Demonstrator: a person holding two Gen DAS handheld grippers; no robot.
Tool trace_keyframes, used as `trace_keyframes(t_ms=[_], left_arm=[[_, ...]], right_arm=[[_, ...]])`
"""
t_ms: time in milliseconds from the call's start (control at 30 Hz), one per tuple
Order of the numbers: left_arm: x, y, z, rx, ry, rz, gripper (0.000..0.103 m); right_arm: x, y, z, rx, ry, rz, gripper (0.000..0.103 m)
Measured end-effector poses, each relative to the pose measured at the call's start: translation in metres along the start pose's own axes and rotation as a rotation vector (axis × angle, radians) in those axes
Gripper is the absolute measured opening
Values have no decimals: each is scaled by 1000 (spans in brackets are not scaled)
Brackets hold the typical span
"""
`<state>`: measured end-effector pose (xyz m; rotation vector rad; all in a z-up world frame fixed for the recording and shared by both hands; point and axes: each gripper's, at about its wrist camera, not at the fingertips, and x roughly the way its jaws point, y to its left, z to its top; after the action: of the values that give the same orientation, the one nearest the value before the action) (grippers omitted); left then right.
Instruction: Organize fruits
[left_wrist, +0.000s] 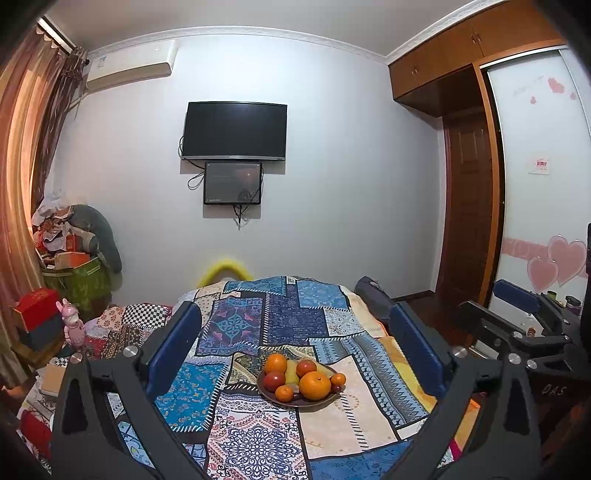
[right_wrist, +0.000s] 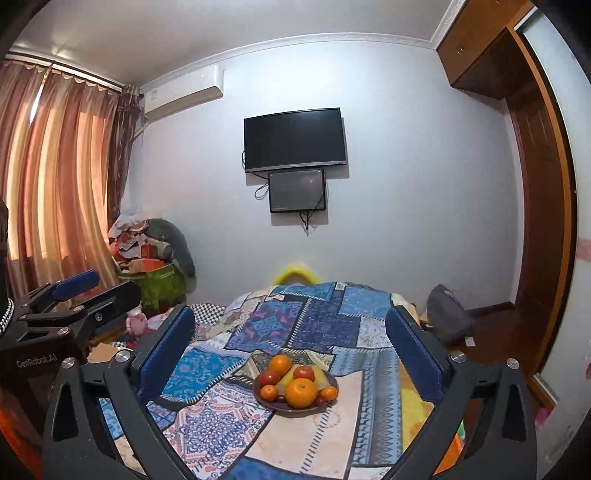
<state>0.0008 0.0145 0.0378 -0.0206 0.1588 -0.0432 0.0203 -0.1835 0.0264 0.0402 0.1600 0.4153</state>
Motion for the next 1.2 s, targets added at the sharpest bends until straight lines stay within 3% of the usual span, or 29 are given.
trace_keyframes(t_ms=[1200], left_arm=[[5,1,0,-31,22,-19,103]], right_arm=[[-3,1,5,-13,-1,-9,103]])
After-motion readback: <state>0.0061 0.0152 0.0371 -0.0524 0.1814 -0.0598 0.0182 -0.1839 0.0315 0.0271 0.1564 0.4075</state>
